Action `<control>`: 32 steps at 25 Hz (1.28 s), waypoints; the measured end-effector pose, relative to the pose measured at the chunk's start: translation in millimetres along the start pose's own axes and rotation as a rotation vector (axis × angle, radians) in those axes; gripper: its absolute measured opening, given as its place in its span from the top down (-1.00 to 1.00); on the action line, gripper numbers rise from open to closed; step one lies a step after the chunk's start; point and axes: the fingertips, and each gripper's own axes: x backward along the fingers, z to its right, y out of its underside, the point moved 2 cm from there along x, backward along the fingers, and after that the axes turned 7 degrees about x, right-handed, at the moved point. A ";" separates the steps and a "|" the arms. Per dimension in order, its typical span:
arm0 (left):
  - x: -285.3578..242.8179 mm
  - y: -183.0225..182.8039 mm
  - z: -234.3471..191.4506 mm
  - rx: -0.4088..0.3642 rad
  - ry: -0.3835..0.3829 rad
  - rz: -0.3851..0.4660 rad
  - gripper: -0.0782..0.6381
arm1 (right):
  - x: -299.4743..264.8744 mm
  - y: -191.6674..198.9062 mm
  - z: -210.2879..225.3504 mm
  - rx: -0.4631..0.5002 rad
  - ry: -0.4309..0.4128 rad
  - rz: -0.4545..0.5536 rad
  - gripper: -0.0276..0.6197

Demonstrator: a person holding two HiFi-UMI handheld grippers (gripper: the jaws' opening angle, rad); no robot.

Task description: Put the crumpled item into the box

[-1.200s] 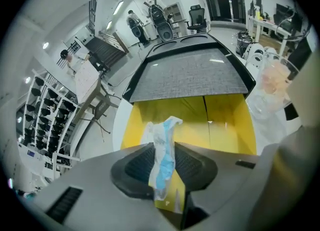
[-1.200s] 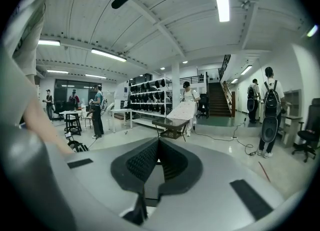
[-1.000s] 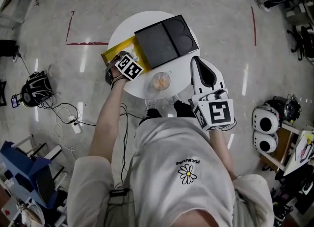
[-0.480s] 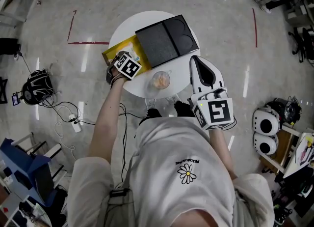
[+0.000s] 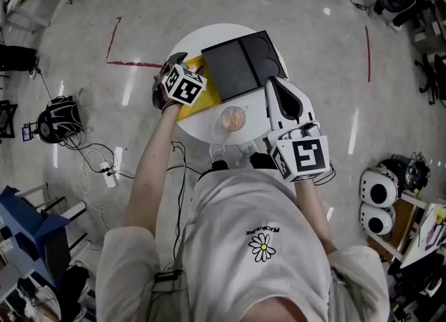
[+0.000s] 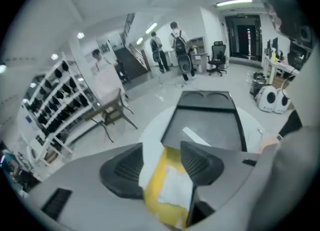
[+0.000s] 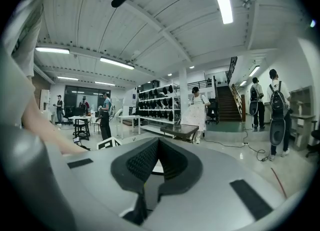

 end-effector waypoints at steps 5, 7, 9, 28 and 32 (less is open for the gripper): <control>78.7 -88.1 -40.2 -0.051 -0.262 0.337 0.64 | -7.7 -14.8 0.6 0.010 -0.028 0.051 0.91; 116.5 -113.2 -51.4 -0.035 -0.330 0.461 0.72 | -12.7 -19.2 -3.2 0.008 -0.041 0.069 0.91; 155.6 -132.1 -56.6 0.007 -0.376 0.577 0.76 | -16.9 -23.0 -6.0 0.000 -0.052 0.086 0.91; 285.7 -58.9 -10.3 0.520 -0.459 0.915 0.78 | -46.4 -23.0 -41.9 0.032 -0.157 0.106 0.91; 291.3 -56.8 -15.0 0.499 -0.471 0.921 0.78 | -50.1 -23.5 -48.8 0.033 -0.162 0.109 0.91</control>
